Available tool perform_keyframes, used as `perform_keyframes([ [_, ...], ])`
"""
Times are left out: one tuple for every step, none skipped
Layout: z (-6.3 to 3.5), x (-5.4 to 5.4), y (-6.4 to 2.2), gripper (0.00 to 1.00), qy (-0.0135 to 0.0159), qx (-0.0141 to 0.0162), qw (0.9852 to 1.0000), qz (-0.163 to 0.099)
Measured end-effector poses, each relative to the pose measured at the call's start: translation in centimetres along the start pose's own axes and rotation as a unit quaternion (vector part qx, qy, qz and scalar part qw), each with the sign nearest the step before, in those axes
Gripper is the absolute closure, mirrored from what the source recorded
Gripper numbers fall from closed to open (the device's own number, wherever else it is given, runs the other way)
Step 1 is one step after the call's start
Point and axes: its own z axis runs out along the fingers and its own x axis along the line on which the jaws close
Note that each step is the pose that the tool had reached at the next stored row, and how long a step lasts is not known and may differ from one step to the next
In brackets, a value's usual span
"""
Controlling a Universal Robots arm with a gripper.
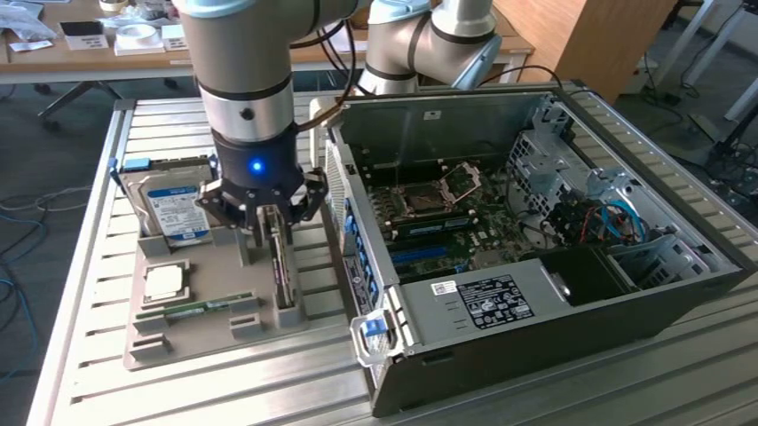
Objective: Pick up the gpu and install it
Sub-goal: 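Pick up the gpu and move the gpu toward the slot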
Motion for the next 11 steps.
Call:
perform_keyframes([
  [0.13, 0.0, 0.0, 0.57, 0.0, 0.0, 1.0, 0.0],
  [0.27, 0.0, 0.0, 0.57, -0.0001, 0.0, 1.0, 0.0],
  [0.42, 0.0, -0.01, 0.57, -0.0001, 0.0, 1.0, 0.0],
  [0.56, 0.0, -0.01, 0.57, 0.0, 0.0, 1.0, 0.0],
  [0.7, 0.0, -0.01, 0.57, 0.0, 0.0, 1.0, 0.0],
  [0.84, 0.0, -0.02, 0.57, 0.0, 0.0, 1.0, 0.0],
  [0.95, 0.0, -0.02, 0.57, 0.0, 0.0, 1.0, 0.0],
  [1.06, 0.0, -0.02, 0.57, 0.0, 0.0, 1.0, 0.0],
  [1.17, 0.0, -0.02, 0.57, 0.0, 0.0, 1.0, 0.0],
  [1.29, 0.0, -0.03, 0.57, 0.0, 0.0, 1.0, 0.0],
  [1.44, 0.0, -0.03, 0.57, 0.0, 0.0, 1.0, 0.0],
])
